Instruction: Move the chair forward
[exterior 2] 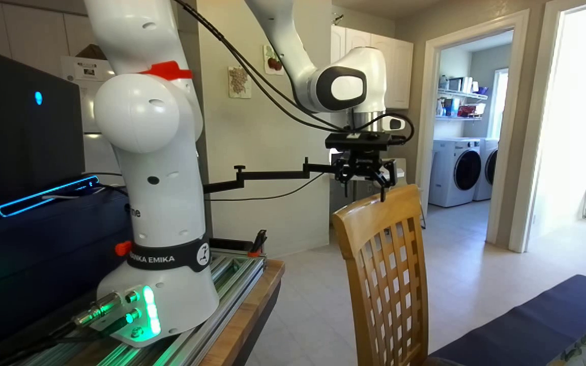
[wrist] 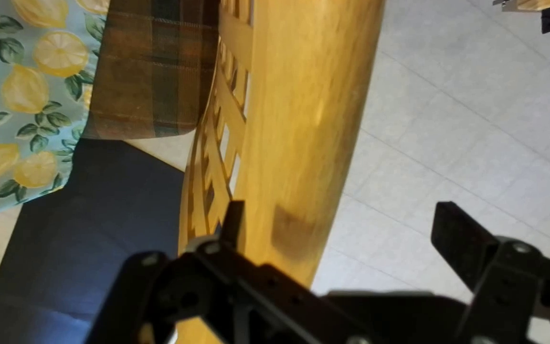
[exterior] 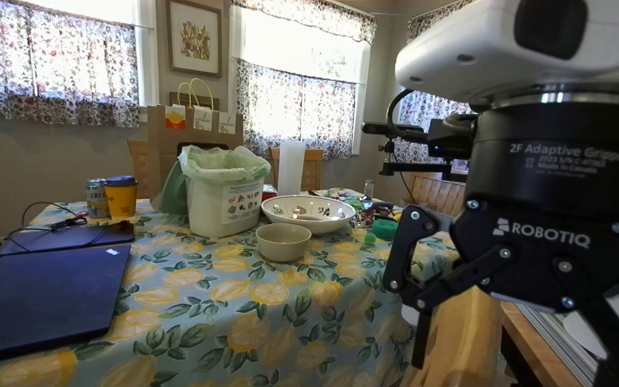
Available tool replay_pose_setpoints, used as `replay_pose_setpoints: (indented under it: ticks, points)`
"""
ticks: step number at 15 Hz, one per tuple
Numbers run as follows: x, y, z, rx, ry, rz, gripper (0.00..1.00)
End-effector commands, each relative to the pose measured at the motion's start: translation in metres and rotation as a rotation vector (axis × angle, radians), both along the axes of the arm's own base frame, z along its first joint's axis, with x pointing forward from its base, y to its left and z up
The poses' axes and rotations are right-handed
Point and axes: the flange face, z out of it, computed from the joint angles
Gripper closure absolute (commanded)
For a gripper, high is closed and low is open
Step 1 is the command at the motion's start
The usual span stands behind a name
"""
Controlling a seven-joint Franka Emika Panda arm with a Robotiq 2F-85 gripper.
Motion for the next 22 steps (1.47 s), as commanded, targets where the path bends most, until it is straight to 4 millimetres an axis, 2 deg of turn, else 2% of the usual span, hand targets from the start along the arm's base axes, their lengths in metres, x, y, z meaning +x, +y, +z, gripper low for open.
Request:
replay_pose_setpoints:
  ticks: [1,6,7,8,10,13,18,22]
  points:
    - [0.003,-0.002,-0.003,0.004,-0.042,-0.010,0.00]
    - [0.009,-0.003,-0.004,-0.014,-0.098,-0.014,0.00]
    - [0.009,-0.004,-0.005,-0.018,-0.102,-0.015,0.03]
    - [0.009,-0.004,-0.006,-0.022,-0.105,-0.015,0.26]
    - [0.010,-0.004,-0.008,-0.023,-0.109,-0.014,0.30]
    - [0.010,-0.004,-0.010,-0.025,-0.107,-0.015,0.57]
    - [0.009,-0.001,-0.014,-0.028,-0.101,-0.028,0.91]
    - [0.013,-0.003,-0.015,-0.023,-0.105,-0.053,0.92]
